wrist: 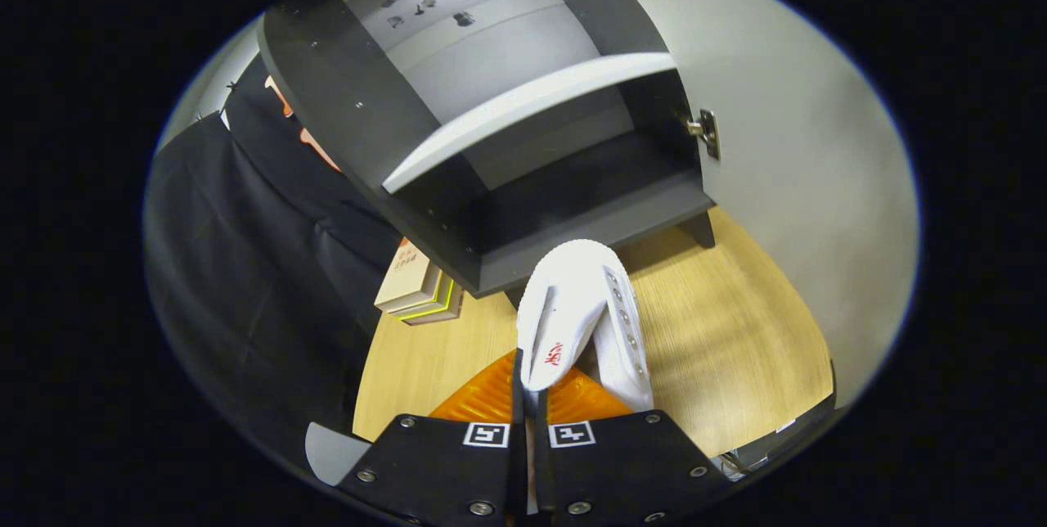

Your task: Open the shoe cabinet door, grab the shoes and put them into the shoe cabinet, then close the shoe cabinet door.

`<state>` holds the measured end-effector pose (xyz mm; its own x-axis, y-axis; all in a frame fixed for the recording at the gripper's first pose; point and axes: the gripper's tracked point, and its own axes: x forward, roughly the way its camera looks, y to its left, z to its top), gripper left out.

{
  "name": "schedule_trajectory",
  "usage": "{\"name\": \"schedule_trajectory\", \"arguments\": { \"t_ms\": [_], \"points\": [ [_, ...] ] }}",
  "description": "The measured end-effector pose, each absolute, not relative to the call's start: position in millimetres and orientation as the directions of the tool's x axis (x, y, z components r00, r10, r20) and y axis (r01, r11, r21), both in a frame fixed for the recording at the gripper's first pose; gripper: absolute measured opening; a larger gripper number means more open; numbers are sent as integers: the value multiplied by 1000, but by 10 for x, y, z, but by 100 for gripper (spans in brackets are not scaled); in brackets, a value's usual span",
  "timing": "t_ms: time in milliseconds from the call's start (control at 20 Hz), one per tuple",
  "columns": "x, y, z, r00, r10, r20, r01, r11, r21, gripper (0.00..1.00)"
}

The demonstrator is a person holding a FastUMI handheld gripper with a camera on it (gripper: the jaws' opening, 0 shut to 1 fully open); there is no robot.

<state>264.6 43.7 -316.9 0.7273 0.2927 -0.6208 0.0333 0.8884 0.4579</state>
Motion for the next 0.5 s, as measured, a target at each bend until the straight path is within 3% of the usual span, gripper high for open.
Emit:
{"name": "schedule_trajectory", "arguments": {
  "t_ms": [300, 500],
  "points": [
    [2472, 45, -2116, 791, 282, -543, -13, 895, 445, 4],
    [2501, 146, -1799, 809, 288, -513, -61, 908, 414, 3]
  ]
}}
